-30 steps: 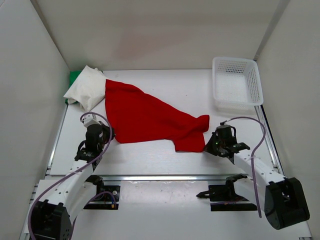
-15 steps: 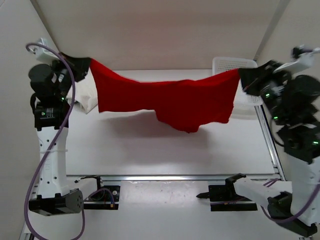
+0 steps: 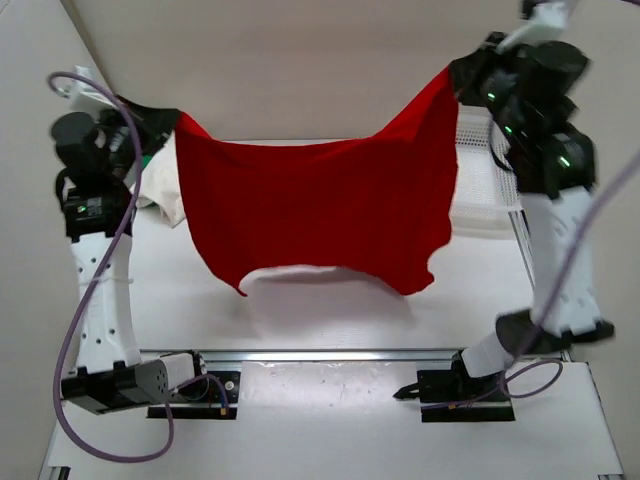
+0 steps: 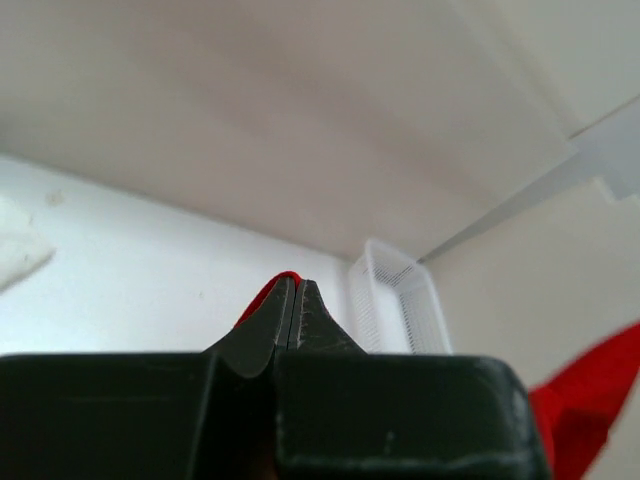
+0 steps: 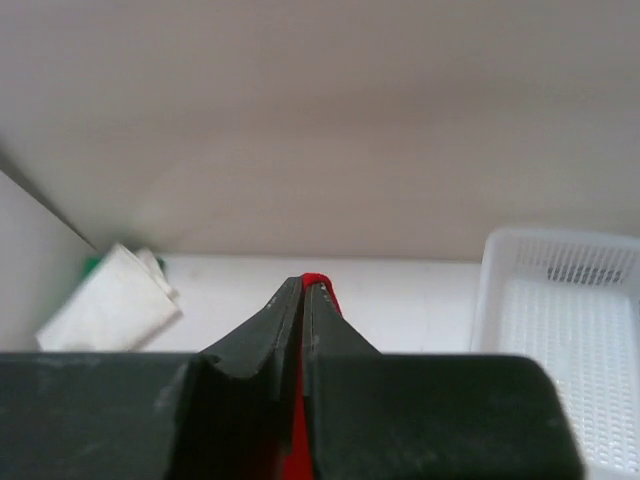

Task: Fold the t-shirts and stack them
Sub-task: Flatten out the tshirt

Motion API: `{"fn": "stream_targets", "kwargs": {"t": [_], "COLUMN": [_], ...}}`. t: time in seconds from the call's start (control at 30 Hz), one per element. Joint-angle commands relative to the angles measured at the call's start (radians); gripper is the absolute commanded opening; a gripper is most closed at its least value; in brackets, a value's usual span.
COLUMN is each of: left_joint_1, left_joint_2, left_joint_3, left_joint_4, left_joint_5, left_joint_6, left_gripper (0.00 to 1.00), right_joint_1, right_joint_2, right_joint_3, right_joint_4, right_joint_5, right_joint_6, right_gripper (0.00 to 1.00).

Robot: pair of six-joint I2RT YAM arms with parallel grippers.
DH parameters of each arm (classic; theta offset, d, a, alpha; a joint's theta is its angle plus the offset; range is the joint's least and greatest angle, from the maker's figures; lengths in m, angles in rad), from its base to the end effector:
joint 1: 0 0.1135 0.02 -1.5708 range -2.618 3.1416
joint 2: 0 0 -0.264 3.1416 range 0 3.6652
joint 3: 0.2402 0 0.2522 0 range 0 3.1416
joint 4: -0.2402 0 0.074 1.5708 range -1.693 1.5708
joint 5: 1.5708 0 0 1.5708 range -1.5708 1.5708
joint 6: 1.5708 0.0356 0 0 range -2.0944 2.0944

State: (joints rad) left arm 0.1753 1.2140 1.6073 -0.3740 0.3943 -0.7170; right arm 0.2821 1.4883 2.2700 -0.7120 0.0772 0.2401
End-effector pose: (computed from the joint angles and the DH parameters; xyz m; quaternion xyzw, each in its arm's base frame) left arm 0.2366 0.0280 0.5122 -0.1701 0.6798 -0.3195 0.6378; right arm 0.2304 0.0639 0.5994 0.0139 0.6820 0.1632 0.7128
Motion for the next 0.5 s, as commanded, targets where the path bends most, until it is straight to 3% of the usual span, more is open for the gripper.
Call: {"fn": "stream_targets", "kwargs": {"t": [0.0, 0.17, 0.3, 0.47], "left_joint_1": [-0.068, -0.121, -0.123, -0.071], "left_joint_2": [0.080, 0.264, 0.377, 0.452], "left_joint_3": [-0.134, -0.158, 0.037, 0.363], "left_joint_4": [0.007, 0.060, 0.046, 0.012], "left_joint_5": [-0.124, -0.189, -0.187, -0.181], "left_joint_6": [0.062, 0.067, 0.039, -0.001], "left_gripper": [0.00, 0.00, 0.00, 0.00], "right_joint_1": [-0.073, -0.176, -0.244, -0.320], "right_joint_2": [0.185, 0.381, 0.467, 0.365], "right_joint_3": [0.016, 0.132, 0.249, 0.249], "right_joint_4": [0.008, 0.065, 0.182, 0.396], "right_joint_5": [-0.242, -0.355, -0.412, -0.430], "right_joint_6": [0.008, 0.045, 0.165, 0.307], "right_gripper": [0.00, 0.00, 0.00, 0.00]}}
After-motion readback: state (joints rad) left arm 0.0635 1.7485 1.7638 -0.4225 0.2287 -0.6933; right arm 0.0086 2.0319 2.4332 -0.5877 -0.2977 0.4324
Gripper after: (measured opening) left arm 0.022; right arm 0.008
